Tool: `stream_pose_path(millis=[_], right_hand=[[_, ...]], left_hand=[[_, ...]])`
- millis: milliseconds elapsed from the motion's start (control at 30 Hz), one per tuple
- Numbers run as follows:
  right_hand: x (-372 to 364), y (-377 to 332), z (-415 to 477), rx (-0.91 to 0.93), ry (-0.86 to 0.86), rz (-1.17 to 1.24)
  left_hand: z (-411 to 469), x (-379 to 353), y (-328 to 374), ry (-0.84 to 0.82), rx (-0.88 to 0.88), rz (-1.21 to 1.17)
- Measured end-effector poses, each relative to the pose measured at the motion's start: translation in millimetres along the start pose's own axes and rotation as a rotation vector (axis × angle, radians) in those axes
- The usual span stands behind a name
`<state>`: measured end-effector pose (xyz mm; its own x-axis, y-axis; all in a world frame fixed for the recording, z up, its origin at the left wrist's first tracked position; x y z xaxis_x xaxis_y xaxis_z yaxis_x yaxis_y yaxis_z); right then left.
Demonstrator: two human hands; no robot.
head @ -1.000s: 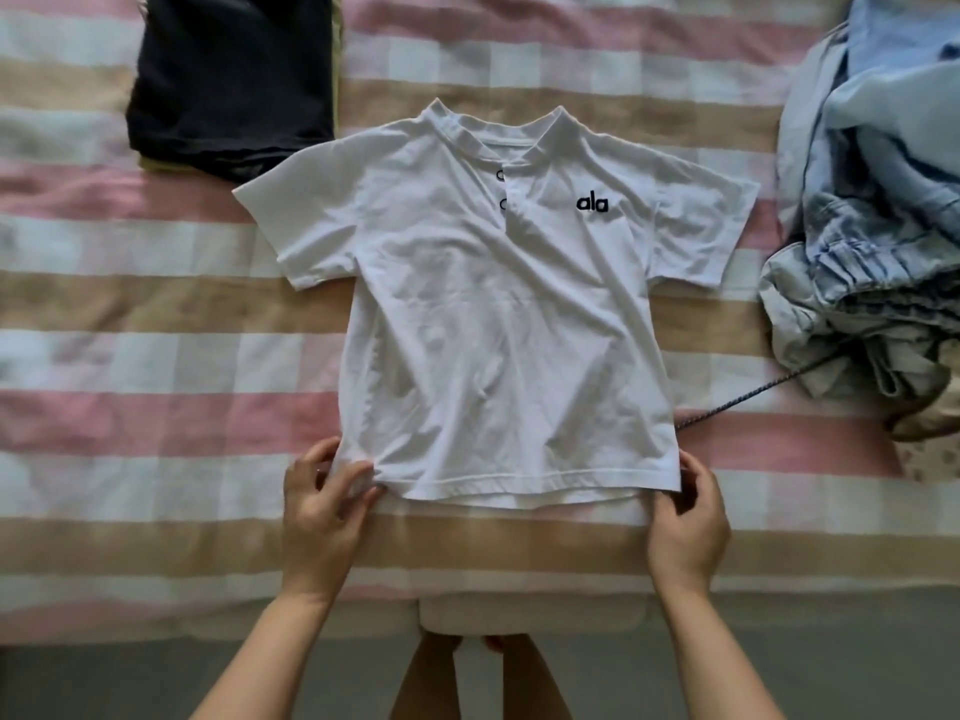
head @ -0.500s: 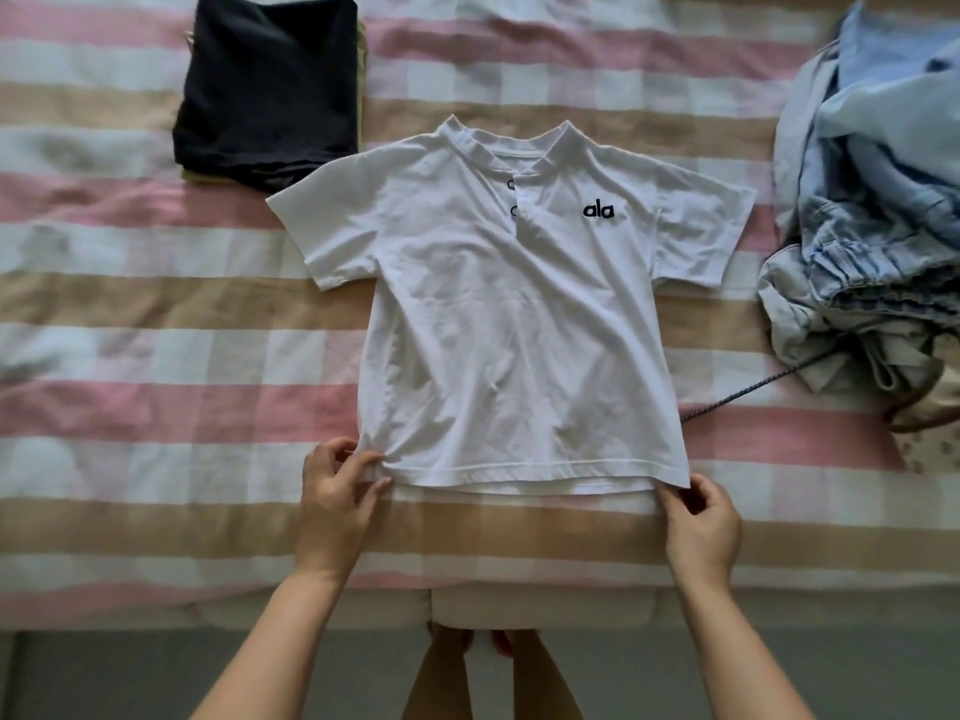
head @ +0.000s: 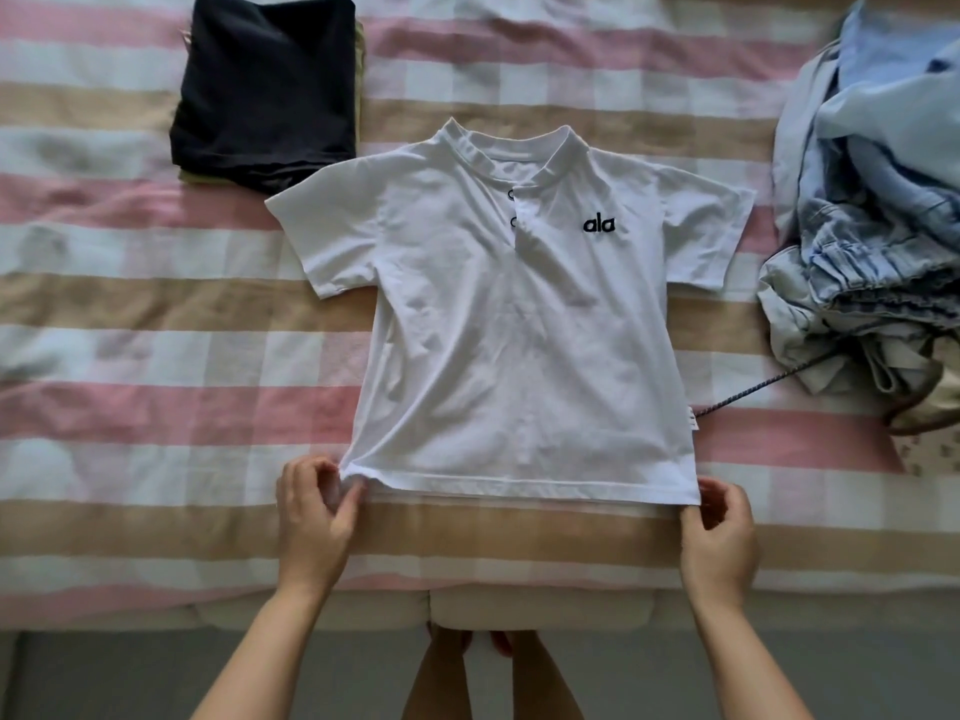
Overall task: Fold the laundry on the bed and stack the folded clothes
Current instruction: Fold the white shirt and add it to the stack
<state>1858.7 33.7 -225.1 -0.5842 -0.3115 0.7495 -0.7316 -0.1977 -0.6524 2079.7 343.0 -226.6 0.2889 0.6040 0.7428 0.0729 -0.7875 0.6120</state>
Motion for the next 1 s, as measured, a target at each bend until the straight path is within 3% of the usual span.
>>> stream_pose_path(millis=[67, 133, 267, 367, 467, 533, 700, 1000], right_hand=[[-2, -5, 1, 0.053, -0.030, 0.013], [0, -7, 3, 0.102, -0.018, -0.028], [6, -8, 3, 0.160, 0.049, -0.098], [4, -3, 0, 0.139, -0.017, -0.156], [6, -5, -2, 0.145, -0.073, -0.215], [5, -15, 0, 0.211, -0.042, -0.240], [-27, -83, 32, 0.375, 0.010, -0.181], [-73, -104, 148, -0.097, 0.050, -0.241]], left_hand=[[1, -3, 8, -0.055, -0.074, 0.032], [4, -2, 11, -0.009, -0.103, 0.014], [-2, 6, 0, 0.179, 0.057, -0.026], [-11, 2, -10, 0.097, 0.134, 0.033], [-14, 5, -4, -0.020, 0.013, 0.080], [-5, 11, 6, 0.001, -0.042, 0.056], [70, 1, 51, 0.073, 0.164, -0.170], [161, -38, 93, 0.173, 0.505, -0.392]])
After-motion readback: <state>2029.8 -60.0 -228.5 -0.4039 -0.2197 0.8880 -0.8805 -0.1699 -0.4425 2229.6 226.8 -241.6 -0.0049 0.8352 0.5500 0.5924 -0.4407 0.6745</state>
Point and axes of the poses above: each hand's wrist, its own z-axis towards the middle knuckle, its own x-axis out of the back of the hand, y = z × x, the point moved 3 cm from there along z, towards the middle knuckle, and after that the axes turned 8 degrees about x, right-handed, at the moved point
